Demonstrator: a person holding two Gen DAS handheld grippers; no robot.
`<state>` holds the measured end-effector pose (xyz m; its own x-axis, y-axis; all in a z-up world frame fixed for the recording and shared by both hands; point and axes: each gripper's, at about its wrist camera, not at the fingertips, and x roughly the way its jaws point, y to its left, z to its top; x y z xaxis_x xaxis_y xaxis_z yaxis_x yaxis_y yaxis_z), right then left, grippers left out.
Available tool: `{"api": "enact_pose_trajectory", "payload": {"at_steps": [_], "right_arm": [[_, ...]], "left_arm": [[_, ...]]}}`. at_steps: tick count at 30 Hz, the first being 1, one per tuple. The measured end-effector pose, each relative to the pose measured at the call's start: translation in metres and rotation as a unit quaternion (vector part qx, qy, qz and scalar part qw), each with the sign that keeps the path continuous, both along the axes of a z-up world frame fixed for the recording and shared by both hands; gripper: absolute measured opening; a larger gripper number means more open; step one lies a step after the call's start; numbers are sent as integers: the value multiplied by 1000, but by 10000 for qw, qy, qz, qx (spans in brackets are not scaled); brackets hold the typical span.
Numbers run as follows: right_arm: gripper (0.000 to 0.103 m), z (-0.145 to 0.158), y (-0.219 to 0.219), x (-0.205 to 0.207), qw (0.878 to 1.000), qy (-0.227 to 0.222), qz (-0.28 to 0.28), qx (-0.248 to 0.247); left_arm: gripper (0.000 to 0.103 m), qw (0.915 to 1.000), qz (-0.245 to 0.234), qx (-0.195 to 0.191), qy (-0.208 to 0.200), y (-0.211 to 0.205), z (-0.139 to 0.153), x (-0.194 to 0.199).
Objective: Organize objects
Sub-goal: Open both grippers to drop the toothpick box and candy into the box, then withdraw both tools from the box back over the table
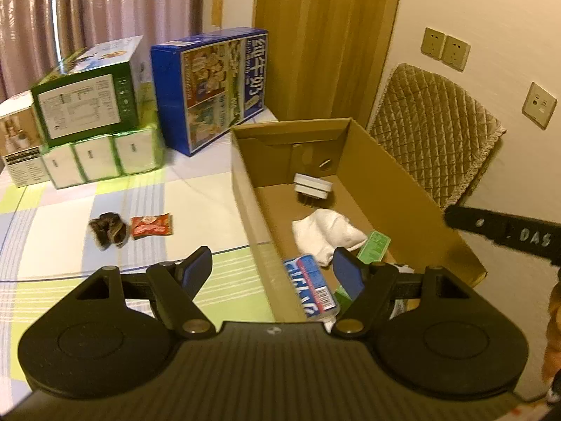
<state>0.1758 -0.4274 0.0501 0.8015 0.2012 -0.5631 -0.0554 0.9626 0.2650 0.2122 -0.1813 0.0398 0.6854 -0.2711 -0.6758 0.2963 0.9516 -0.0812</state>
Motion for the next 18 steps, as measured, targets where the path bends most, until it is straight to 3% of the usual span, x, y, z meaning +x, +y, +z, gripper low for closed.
{"api": "enact_pose_trajectory", "payload": {"at_steps": [8, 18], "right_arm": [[42, 18, 1, -30, 9998, -83, -68, 179], [52, 36, 39, -69, 9995, -229, 176, 162]], "left_arm": [[72, 9999, 147, -2, 54, 24, 4, -26], [72, 9993, 362, 43, 110, 58, 5, -68]]}}
